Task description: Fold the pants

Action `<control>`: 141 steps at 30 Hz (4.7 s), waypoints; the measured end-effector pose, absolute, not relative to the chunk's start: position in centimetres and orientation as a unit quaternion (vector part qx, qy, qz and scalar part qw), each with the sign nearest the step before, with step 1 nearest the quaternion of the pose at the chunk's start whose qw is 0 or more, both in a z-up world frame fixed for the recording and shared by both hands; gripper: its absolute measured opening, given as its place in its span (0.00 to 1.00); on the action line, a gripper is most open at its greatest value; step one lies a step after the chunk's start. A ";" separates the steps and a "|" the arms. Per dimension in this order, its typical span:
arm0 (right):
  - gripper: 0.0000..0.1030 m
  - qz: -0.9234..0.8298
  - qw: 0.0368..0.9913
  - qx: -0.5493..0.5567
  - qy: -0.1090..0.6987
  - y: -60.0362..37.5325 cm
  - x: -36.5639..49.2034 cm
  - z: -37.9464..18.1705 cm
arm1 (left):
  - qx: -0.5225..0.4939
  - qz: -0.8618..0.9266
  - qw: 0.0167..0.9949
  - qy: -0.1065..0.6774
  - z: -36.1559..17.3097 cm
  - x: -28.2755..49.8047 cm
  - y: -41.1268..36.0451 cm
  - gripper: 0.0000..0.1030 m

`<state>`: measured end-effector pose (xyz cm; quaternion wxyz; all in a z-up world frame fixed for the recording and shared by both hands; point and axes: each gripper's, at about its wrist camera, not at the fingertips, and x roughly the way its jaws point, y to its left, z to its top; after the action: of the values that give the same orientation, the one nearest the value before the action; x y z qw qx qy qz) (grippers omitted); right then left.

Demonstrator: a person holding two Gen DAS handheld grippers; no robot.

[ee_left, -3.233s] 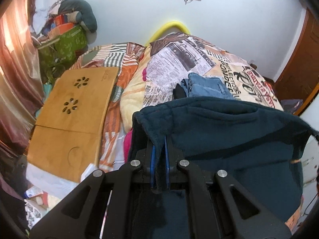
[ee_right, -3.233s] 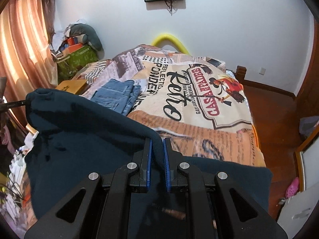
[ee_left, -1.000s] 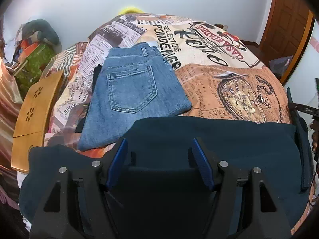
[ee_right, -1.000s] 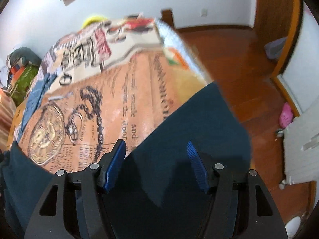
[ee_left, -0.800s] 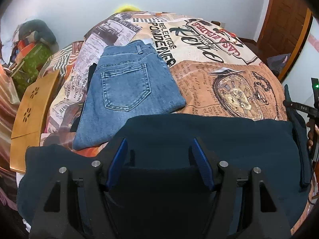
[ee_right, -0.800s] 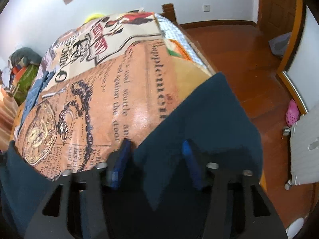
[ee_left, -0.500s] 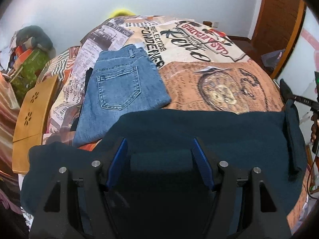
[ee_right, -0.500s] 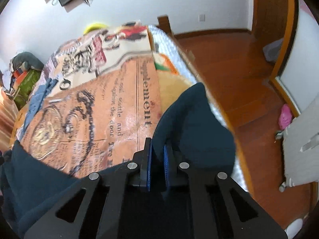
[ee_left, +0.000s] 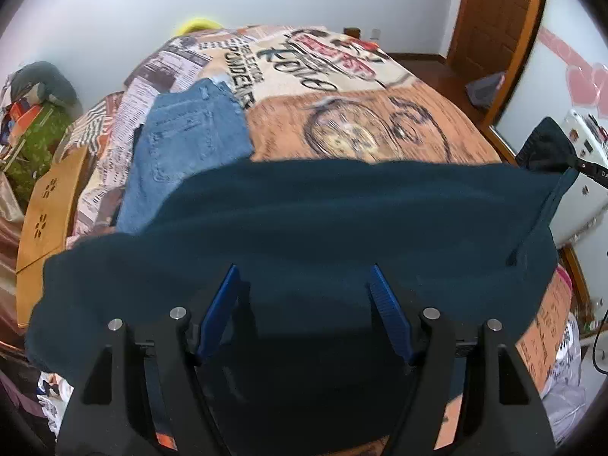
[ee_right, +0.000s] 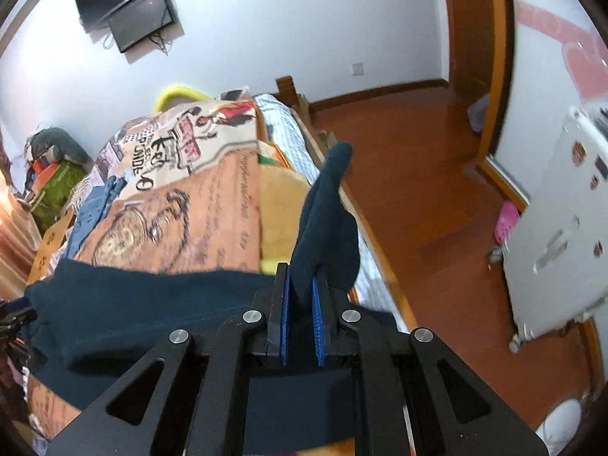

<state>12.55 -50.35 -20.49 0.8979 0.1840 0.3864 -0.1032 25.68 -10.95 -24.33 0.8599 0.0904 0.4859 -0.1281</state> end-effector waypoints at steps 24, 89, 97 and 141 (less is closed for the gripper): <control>0.30 -0.122 0.863 0.188 0.452 -46.6 7.0 -22.2 | 0.034 -0.101 0.892 0.439 -21.9 23.1 -5.7 0.75; 0.04 0.235 0.850 -0.031 0.471 -10.5 38.6 -20.6 | 0.001 0.033 0.856 0.515 -26.0 32.4 23.9 0.45; 0.36 0.245 0.860 -0.009 0.447 -12.3 32.2 -16.6 | -0.034 0.012 0.865 0.501 -23.8 26.5 23.9 0.64; 0.49 0.088 0.884 0.059 0.456 -24.8 15.3 -18.2 | 0.004 -0.069 0.882 0.466 -21.8 18.5 14.3 0.58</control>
<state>15.33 -24.83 -18.23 0.8837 0.0592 0.4560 0.0876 18.46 14.26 -21.82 0.8821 0.0041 0.4661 -0.0687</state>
